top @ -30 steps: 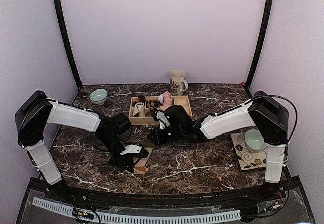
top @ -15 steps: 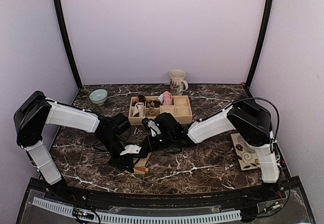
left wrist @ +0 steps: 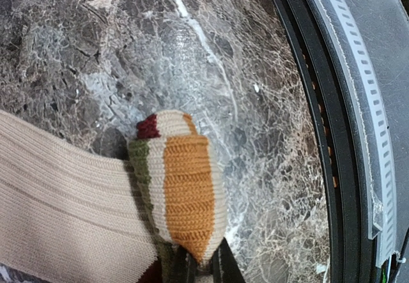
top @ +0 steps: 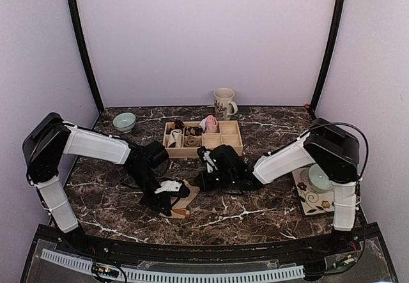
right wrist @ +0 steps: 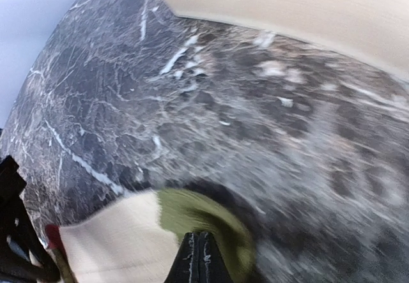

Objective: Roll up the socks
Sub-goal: Roll the sock at the center of the board.

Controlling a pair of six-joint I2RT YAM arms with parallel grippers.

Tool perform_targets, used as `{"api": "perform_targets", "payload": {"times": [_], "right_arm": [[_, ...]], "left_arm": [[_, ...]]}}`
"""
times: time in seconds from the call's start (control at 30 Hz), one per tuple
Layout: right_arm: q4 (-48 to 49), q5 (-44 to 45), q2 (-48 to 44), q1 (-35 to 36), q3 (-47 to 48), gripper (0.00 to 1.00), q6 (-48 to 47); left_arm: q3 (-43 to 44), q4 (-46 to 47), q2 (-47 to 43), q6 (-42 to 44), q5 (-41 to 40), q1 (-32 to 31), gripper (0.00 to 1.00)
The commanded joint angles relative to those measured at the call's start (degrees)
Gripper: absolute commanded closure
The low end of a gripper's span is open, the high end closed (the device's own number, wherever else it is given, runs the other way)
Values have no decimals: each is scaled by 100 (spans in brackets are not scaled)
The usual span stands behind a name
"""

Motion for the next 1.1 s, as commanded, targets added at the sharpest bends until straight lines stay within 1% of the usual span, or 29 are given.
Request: {"api": "perform_targets", "payload": {"times": [0.0, 0.03, 0.1, 0.13, 0.17, 0.23, 0.3, 0.37, 0.4, 0.43, 0.47, 0.5, 0.57, 0.6, 0.63, 0.67, 0.7, 0.73, 0.77, 0.8, 0.83, 0.87, 0.9, 0.97, 1.03, 1.07], "right_arm": [[763, 1128, -1188, -83, -1037, 99, -582], [1271, 1343, -1536, -68, -1445, 92, -767], [2164, 1977, -2370, 62, -2246, 56, -1293], [2523, 2255, -2648, 131, -2568, 19, -1619], [2687, 2448, -3046, 169, -2767, 3, -1813], [2534, 2807, -3465, 168, -2916, 0, -1878], [2267, 3243, -3696, 95, -3047, 0, -1428], [2336, 2784, -3872, -162, -3310, 0, -1181], [2403, 2693, -3961, -253, -3428, 2, -1196], [2466, 2753, -4085, -279, -3504, 6, -1418], [2482, 2826, -4307, -253, -3541, 2, -1713], [2378, 2957, -4531, -149, -3509, 1, -2064], [2448, 3502, -4758, 23, -3499, 1, -2518], [2497, 3940, -4734, 21, -3502, 1, -2380], [2410, 4619, -4667, -9, -3478, 1, -2031], [1929, 4917, -4630, -65, -3377, 1, -1727], [1551, 4672, -4641, -198, -3314, 1, -1546], [1550, 4179, -4719, -280, -3418, 1, -1545], [1879, 3680, -4875, -285, -3640, 1, -1718], [2333, 2848, -5020, -261, -3897, 1, -2000], [2493, 2400, -5101, -188, -3996, 1, -2115], [2308, 2350, -5079, -28, -3920, 1, -2242], [1819, 2632, -5006, 249, -3737, 1, -2724], [1452, 3427, -4703, 973, -3496, 1, -3412], [1002, 3516, -4394, 1382, -3330, 1, -3556], [908, 3380, -4272, 1522, -3311, 1, -3602]], "left_arm": [[129, -163, 479, -54, -801, 29, 100], [179, -237, 531, -73, -795, 32, 100], [187, -289, 570, -128, -765, 57, 100], [151, -294, 564, -147, -723, 78, 100], [105, -276, 549, -166, -683, 90, 100], [14, -235, 536, -197, -676, 112, 100], [-3, -237, 557, -211, -733, 123, 100], [14, -249, 547, -221, -760, 137, 100], [18, -252, 538, -235, -764, 141, 100], [27, -252, 532, -251, -766, 146, 100], [21, -266, 528, -259, -758, 150, 100], [25, -280, 527, -266, -743, 150, 100], [-3, -300, 529, -243, -706, 149, 100], [-2, -312, 524, -230, -700, 150, 100], [-1, -314, 527, -233, -725, 144, 100], [6, -335, 531, -225, -748, 142, 100], [13, -363, 535, -225, -755, 157, 100], [23, -407, 536, -219, -732, 178, 100], [39, -471, 548, -201, -680, 212, 100], [64, -538, 569, -175, -556, 257, 100], [91, -601, 592, -139, -443, 298, 100], [128, -677, 634, -99, -347, 347, 100], [189, -754, 701, -67, -250, 395, 100], [416, -988, 923, -38, -56, 496, 100], [654, -1286, 1135, 19, 111, 563, 100], [740, -1397, 1228, 30, 151, 579, 100]]}}
